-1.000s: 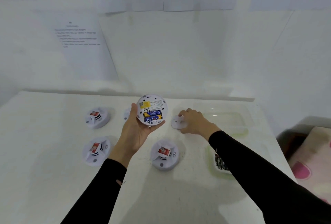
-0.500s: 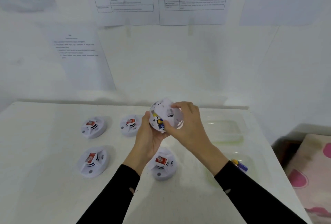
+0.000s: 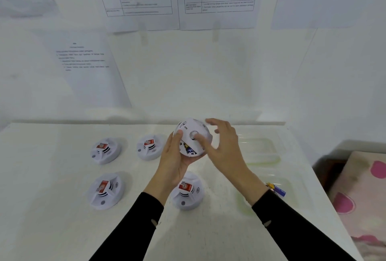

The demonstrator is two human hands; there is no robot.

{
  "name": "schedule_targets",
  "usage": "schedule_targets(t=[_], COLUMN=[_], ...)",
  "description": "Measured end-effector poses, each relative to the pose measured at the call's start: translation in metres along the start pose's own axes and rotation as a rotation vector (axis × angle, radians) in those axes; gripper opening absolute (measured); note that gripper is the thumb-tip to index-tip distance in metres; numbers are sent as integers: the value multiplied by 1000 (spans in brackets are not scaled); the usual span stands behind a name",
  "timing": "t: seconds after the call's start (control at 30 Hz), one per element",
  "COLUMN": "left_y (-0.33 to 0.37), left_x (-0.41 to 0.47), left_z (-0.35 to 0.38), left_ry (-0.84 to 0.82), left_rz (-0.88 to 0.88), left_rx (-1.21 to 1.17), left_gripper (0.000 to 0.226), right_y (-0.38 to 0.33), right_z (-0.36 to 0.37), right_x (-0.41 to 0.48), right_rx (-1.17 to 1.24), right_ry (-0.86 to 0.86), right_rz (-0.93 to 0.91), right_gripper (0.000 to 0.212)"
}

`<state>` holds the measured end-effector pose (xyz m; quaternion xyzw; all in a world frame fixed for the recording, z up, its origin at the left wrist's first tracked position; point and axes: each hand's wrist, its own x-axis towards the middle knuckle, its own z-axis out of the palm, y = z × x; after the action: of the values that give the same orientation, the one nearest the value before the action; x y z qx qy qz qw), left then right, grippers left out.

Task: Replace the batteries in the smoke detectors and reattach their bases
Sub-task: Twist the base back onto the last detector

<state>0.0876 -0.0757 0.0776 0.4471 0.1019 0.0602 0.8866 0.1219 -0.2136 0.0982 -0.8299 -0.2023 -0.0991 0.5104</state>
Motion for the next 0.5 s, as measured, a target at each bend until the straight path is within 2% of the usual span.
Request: schedule_targets(t=[0.07, 0.17, 0.33, 0.5], left_y=[1, 3, 6, 7], left_x=[0, 0, 2, 2], left_z=[1, 5, 7, 9], left_ry=[20, 48, 61, 17], left_rz=[0, -7, 14, 34], left_rx=[0, 5, -37, -23], left_gripper=[44, 46, 43, 39], right_y=[3, 12, 16, 17], right_z=[-7, -16, -22, -21], right_x=[9, 18, 17, 19], right_rx=[244, 574, 806, 777], right_ry=[-21, -210, -359, -369], right_rz=[261, 532, 549, 528], right_gripper=[37, 35, 31, 35])
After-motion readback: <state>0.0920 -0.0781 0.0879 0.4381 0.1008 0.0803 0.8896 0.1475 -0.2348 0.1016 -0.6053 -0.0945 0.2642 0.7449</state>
